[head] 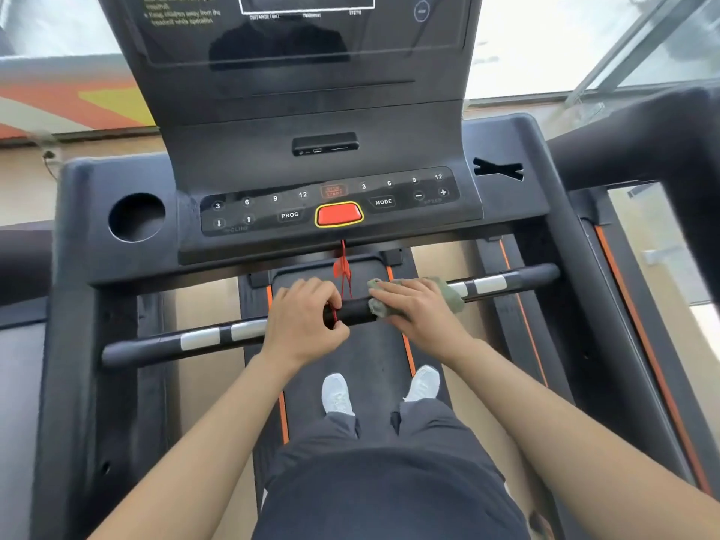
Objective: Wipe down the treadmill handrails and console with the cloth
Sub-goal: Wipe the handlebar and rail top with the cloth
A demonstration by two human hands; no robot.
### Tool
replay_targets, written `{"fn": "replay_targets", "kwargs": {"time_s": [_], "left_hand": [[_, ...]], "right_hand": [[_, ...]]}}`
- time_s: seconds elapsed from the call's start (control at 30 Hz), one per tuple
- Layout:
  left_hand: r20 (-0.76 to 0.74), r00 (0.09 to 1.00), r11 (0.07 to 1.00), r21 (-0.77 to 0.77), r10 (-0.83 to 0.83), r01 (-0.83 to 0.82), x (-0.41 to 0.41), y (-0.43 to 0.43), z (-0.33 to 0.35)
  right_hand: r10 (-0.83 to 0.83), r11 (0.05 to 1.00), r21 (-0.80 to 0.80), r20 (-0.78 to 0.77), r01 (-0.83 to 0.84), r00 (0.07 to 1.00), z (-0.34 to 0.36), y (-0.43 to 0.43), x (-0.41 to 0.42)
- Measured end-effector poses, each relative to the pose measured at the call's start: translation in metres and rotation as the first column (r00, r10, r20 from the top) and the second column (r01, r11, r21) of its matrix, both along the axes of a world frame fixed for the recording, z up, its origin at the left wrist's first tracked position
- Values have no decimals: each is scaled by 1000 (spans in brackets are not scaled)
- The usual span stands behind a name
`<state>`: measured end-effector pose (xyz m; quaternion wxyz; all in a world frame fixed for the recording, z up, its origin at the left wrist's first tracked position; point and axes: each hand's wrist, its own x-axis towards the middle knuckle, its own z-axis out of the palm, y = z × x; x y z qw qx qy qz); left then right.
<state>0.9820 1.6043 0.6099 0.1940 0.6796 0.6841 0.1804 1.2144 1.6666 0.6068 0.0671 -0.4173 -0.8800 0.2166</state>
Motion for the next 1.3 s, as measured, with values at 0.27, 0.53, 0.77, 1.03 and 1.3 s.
{"fn": "replay_targets", "kwargs": {"time_s": [0.27,0.53,0.77,1.03,1.3], "left_hand": [[225,974,987,161,-31,-6,24,2,12],[89,970,974,48,-224,221,32,15,-1],[-63,998,992,124,-19,27,0,6,18],[-109,963,960,-161,-247,228,51,27,18],[-63,928,881,-345,-366,324,89,67,12]], "right_hand": [[-64,988,-151,-200,34,978,4,-16,-23],[-56,998,30,-138,61,989,-10,-9,25],[5,991,134,-47,2,999,-10,-10,-5],[-13,995,98,53,8,999,-11,12,23],[-22,995,97,107,12,994,-10,31,74]]}}
